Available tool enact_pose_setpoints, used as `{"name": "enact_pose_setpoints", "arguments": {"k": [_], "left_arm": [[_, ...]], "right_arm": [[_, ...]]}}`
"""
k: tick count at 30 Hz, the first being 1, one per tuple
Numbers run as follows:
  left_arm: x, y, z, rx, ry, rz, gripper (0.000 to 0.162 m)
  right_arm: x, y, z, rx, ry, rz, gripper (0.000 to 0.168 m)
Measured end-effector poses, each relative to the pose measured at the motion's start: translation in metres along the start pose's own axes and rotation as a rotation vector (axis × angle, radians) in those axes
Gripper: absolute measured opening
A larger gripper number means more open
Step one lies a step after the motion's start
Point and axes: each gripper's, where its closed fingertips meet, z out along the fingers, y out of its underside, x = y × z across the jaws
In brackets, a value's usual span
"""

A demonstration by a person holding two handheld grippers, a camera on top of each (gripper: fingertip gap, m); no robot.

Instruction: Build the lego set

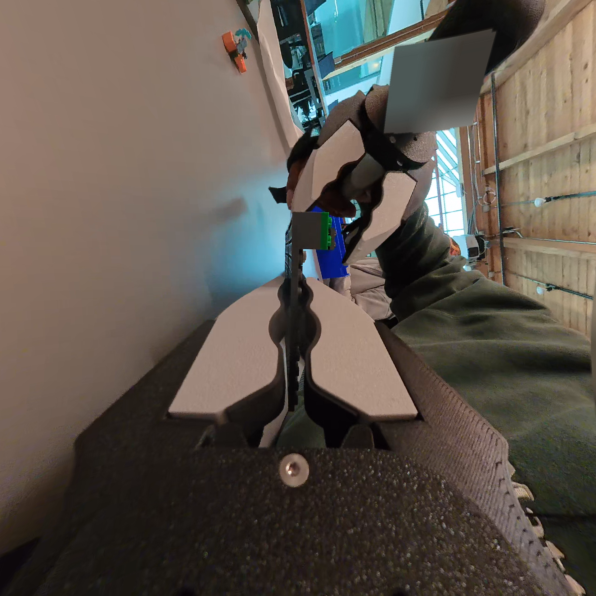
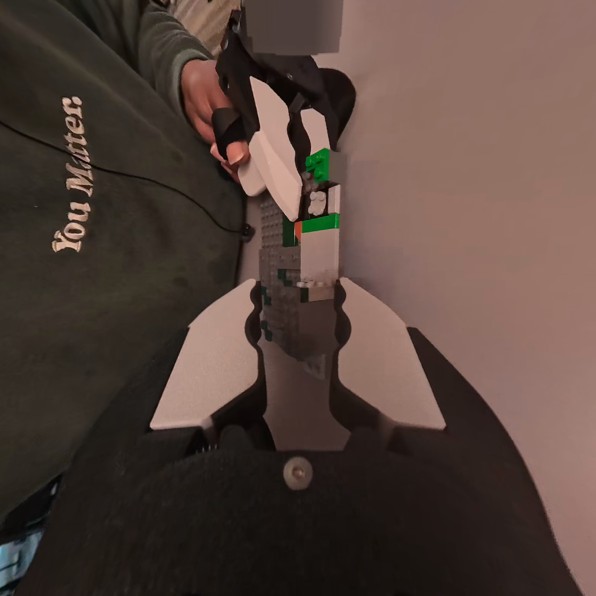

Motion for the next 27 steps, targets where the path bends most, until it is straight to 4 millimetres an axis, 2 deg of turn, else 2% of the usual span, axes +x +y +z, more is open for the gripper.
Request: {"name": "enact_pose_setpoints", "arguments": {"k": [7,14,27], "left_arm": [[0.001,0.004,-0.002,-0.018,0.014,0.013,0.006],[0.009,0.005,-0.002,-0.029,0.061,0.028,0.007],[0.035,0.007,-0.012,0.008,0.14,0.168,0.008]], "right_arm": [[0.002,0.004,0.004,-0.022,-0.075,0.033,0.038],[-0.005,0.004,0.001,0.003,-0.133,0.053,0.036],[-0.03,-0.006,-0.002,0.137,-0.25,0.054,0.033]]}}
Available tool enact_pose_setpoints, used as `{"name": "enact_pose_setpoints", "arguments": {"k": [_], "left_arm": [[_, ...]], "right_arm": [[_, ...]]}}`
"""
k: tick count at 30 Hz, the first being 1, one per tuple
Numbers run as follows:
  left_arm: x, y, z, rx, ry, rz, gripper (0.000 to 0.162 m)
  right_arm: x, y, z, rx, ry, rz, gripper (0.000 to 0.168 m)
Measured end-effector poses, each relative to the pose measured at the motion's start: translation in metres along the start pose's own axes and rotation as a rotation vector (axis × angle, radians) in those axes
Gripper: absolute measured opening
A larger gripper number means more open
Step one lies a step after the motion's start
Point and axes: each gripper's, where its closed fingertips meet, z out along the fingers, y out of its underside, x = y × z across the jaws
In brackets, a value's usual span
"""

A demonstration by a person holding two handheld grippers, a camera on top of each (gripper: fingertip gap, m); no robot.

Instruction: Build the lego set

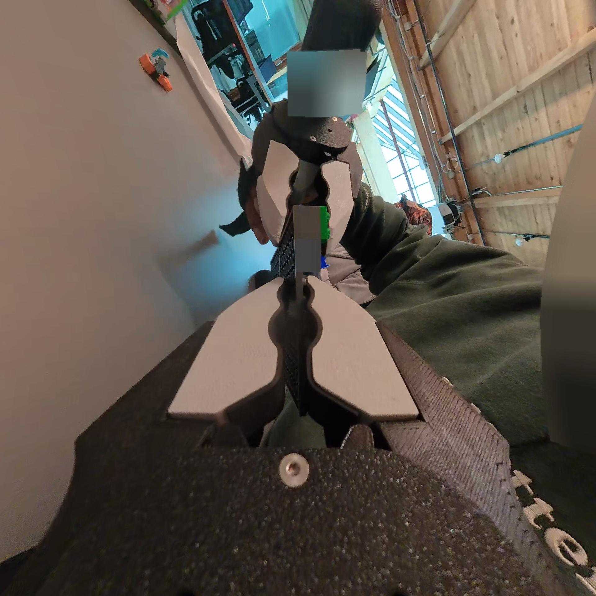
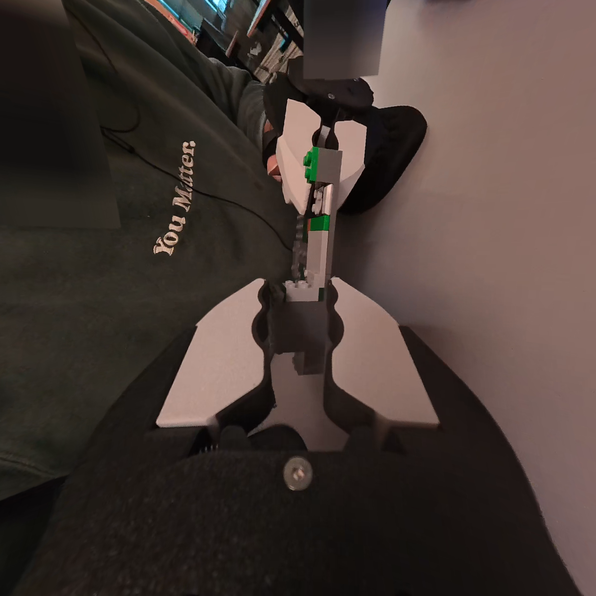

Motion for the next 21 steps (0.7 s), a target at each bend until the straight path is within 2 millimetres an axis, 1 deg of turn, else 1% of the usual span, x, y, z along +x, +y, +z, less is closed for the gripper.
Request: {"name": "enact_pose_setpoints", "arguments": {"k": [8,15,18,21], "left_arm": [[0.004,0.0,0.001,0.001,0.01,-0.015,0.007],[0.0,0.0,0.003,0.013,0.004,-0.066,0.006],[0.001,0.0,0.005,0.011,0.001,-0.05,0.007],[0.0,0.0,0.005,0.012,-0.007,-0.037,0.007]], "right_arm": [[-0.008,0.001,0.0,-0.012,0.064,-0.072,0.039],[-0.004,0.005,0.003,-0.035,0.133,-0.098,0.044],[-0.003,0.009,0.007,-0.067,0.149,-0.104,0.05],[-0.004,0.009,0.008,-0.074,0.157,-0.101,0.051]]}}
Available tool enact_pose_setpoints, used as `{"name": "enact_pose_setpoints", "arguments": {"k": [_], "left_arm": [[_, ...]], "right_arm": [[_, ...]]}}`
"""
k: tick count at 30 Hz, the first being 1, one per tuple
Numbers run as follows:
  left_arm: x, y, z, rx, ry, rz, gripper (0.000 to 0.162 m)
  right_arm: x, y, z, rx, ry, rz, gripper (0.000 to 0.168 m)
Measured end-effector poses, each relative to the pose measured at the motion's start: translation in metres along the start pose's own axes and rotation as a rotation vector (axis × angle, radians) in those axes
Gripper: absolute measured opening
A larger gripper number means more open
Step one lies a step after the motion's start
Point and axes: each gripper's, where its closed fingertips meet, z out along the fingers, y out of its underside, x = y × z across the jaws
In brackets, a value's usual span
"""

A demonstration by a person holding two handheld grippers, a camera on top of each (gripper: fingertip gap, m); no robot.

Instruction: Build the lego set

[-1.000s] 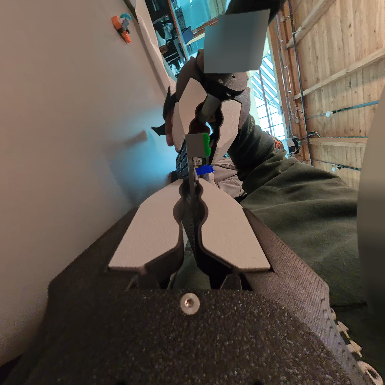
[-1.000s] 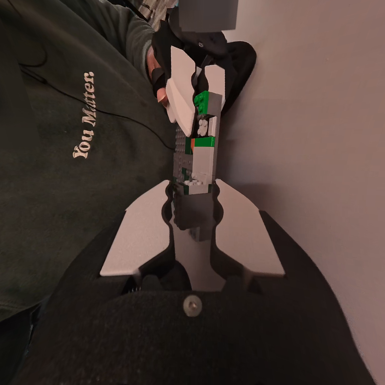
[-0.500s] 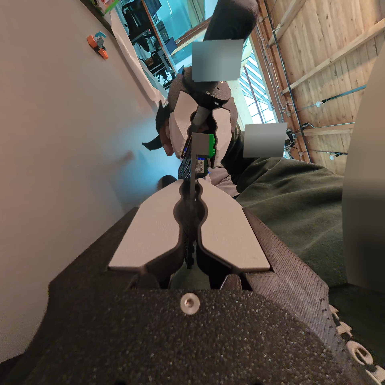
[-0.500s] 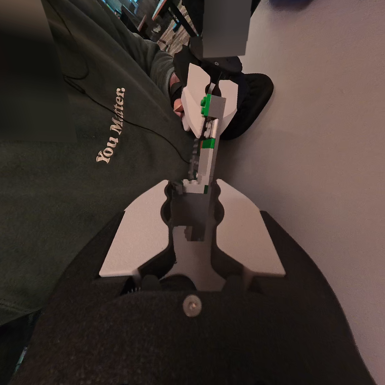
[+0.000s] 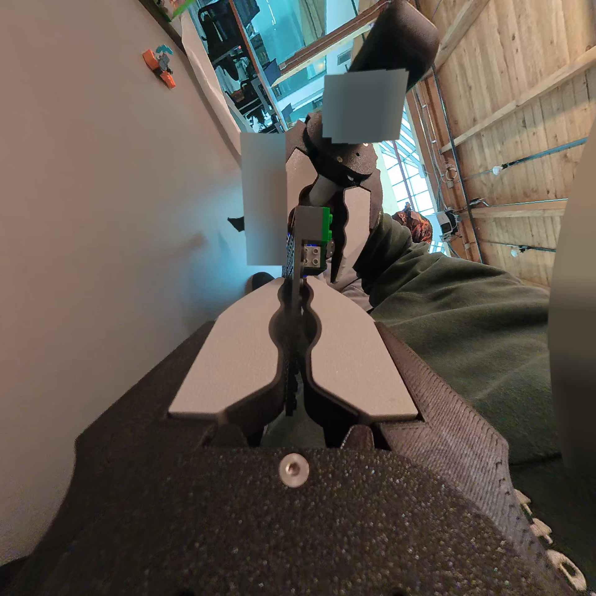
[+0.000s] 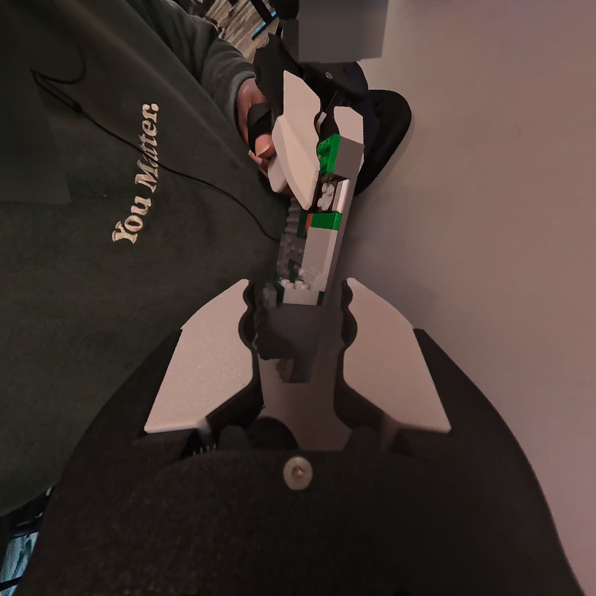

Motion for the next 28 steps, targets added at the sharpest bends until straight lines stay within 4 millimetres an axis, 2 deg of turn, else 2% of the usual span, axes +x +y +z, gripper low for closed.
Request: {"name": "enact_pose_setpoints", "arguments": {"k": [4,9,14,19,28], "left_arm": [[-0.004,-0.002,-0.002,0.014,-0.009,-0.029,0.007],[-0.014,-0.006,-0.005,0.045,-0.034,-0.076,0.006],[-0.022,-0.013,-0.009,0.087,-0.063,-0.098,0.006],[-0.025,-0.016,-0.009,0.105,-0.081,-0.102,0.006],[-0.027,-0.018,-0.008,0.118,-0.097,-0.104,0.006]], "right_arm": [[0.001,-0.003,-0.001,-0.006,0.049,-0.027,0.055],[0.01,-0.008,-0.008,-0.006,0.211,-0.104,0.055],[0.021,-0.019,-0.024,0.015,0.497,-0.208,0.038],[0.028,-0.019,-0.029,0.017,0.704,-0.254,0.03],[0.032,-0.016,-0.024,-0.019,0.836,-0.319,0.019]]}}
